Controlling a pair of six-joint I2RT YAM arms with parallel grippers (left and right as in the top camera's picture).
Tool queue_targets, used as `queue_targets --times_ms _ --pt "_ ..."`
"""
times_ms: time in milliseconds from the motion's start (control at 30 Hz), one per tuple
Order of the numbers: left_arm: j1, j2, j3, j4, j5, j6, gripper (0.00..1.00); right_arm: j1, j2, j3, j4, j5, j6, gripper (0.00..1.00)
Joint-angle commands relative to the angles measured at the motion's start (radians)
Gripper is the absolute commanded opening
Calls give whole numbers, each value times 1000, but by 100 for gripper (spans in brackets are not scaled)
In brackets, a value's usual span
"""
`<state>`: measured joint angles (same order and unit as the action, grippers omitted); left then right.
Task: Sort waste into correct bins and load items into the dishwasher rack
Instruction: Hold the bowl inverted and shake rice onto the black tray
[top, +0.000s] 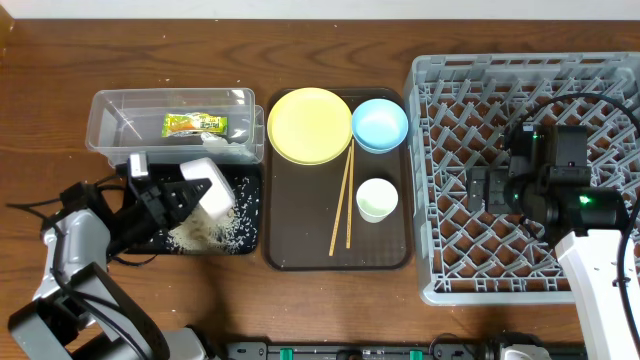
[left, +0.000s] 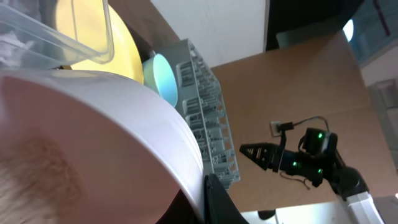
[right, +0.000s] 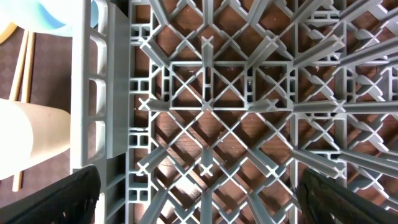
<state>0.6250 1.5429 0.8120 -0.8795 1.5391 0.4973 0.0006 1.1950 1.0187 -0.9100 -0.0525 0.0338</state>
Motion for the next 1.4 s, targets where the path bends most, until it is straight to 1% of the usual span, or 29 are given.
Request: queue_targets --times_ms 0,467,533,600,633,767,833,900,967,1000,1033,1067,1167,1367 --pt "14 8 -4 -2 34 -10 6 12 -3 20 -2 -5 3 99" --pt "14 8 -4 3 34 -12 6 12 -3 20 -3 -5 3 99" --pt "14 8 -4 30 15 -12 6 12 -3 20 -3 -5 3 99" --pt "14 8 -4 67 -39 -17 6 12 -4 20 -3 -5 3 99" --pt "14 8 -4 79 -67 -44 6 12 -3 20 -3 -5 3 99" --pt "14 8 -4 139 -193 -228 6 12 -3 20 -2 -5 3 99" --pt "14 8 -4 158 -213 -275 6 12 -3 20 -2 -5 3 99" --pt "14 8 -4 161 -211 -283 6 12 -3 20 -3 -5 3 99" --pt "14 8 -4 160 -189 -282 6 12 -3 20 -2 -5 3 99" --pt "13 8 -4 160 -153 -280 6 12 -3 20 -3 -5 3 99" --pt "13 8 -4 159 -85 -248 6 12 -3 20 -2 -5 3 99" --pt "13 8 -5 151 38 -161 6 12 -3 20 -2 -5 3 99" --pt "11 -2 -3 133 34 -89 6 12 -3 20 -3 -5 3 99" --pt "7 -3 -3 134 34 -90 6 12 -3 20 -6 -5 3 99"
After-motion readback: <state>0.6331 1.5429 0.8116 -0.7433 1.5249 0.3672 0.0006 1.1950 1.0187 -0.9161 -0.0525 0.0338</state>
